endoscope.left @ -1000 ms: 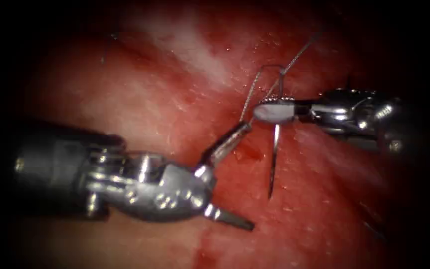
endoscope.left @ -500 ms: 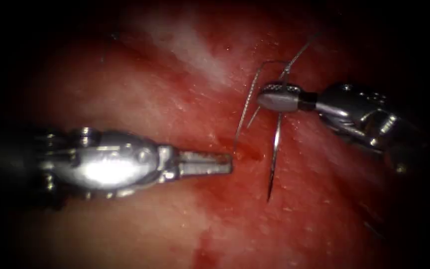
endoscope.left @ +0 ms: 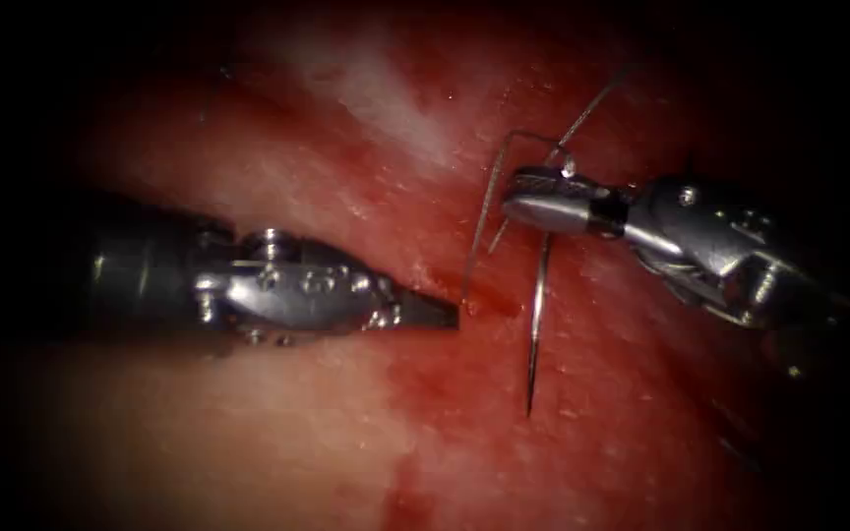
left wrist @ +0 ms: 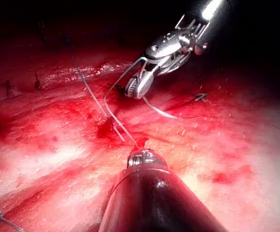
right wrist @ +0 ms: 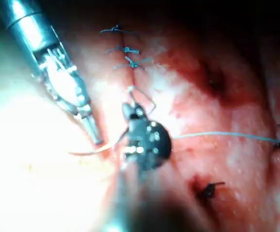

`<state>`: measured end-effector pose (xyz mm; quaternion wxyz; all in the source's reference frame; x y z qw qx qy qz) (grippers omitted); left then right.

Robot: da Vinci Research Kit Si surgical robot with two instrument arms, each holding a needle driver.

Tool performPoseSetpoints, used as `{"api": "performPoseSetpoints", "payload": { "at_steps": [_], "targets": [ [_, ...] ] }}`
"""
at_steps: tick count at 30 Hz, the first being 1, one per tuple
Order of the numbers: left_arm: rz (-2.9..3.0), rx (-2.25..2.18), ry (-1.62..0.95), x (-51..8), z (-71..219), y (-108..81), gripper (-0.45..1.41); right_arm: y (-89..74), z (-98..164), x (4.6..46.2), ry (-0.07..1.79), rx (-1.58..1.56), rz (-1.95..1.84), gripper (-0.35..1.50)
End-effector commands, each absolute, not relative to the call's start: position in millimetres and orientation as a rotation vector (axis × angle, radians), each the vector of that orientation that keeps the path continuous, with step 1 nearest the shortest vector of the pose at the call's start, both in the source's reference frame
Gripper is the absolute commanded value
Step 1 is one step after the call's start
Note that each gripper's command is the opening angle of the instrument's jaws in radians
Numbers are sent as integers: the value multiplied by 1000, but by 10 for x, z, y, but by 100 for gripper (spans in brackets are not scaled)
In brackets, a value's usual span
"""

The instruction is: Wound Closure

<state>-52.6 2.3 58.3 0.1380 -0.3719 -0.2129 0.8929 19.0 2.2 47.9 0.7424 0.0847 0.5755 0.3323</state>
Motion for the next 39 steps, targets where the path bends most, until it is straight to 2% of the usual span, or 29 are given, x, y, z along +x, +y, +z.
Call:
{"api": "performPoseSetpoints", "payload": {
  "at_steps": [1,18,25,34,39],
  "targets": [
    [2593,-1057,-611,-535,594,23,-45,24,482,198,1264,172,713,-35],
    [2629,-937,-570,-554,663,38,-45,18,479,200,1266,109,631,-35],
    [2718,-729,-651,-561,671,41,-45,21,481,200,1273,65,585,-35],
    [2778,-579,-763,-556,652,17,-45,27,492,203,1252,-294,427,-35],
    [2778,-586,-776,-551,637,10,-45,19,507,213,1234,-374,339,-35]
  ]
}}
